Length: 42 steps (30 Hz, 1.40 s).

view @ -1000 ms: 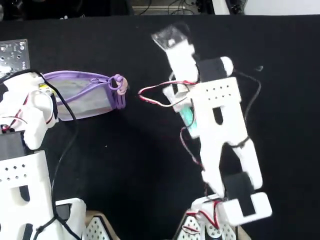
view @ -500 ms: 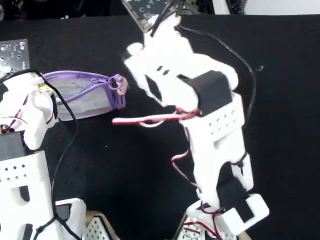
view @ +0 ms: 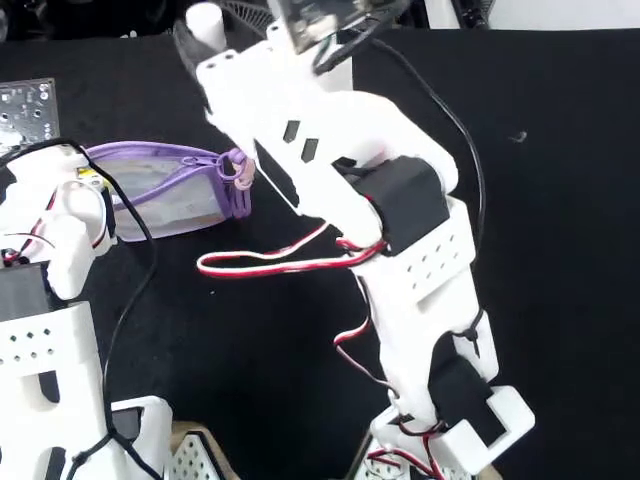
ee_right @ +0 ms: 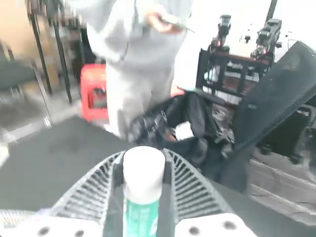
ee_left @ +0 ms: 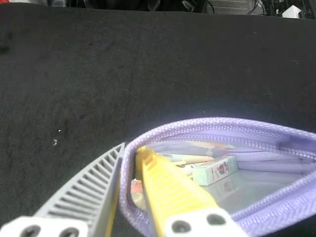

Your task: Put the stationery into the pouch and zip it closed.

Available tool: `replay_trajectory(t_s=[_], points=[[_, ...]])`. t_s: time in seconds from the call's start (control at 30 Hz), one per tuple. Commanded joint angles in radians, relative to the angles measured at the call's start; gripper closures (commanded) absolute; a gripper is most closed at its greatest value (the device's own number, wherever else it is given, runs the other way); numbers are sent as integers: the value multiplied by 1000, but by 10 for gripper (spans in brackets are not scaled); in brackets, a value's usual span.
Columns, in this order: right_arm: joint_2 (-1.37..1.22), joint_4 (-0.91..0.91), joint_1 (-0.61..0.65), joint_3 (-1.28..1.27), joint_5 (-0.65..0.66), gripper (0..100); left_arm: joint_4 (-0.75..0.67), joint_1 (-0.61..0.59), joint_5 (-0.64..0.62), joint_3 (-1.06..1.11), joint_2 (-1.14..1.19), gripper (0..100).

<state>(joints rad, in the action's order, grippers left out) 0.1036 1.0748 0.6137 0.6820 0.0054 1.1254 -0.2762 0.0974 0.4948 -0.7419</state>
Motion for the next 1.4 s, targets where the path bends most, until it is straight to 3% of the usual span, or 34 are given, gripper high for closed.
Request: replay_trajectory(t_s=[0.0, 0.23, 0.47, 0.77, 1.23, 1.37], points=[[51, -109, 12, -2, -101, 987, 3, 35, -6, 76, 29, 971], [84, -180, 12, -154, -107, 987, -3, 35, -6, 87, 29, 971], [315, -213, 12, -395, -106, 988, -5, 35, -6, 87, 29, 971], [539, -760, 21, -932, -107, 988, -6, 35, -6, 87, 29, 971], [363, -1102, 109, -1076, -109, 988, -6, 35, -6, 87, 29, 971], [334, -1215, 101, -1153, -180, 988, -6, 35, -6, 87, 29, 971]])
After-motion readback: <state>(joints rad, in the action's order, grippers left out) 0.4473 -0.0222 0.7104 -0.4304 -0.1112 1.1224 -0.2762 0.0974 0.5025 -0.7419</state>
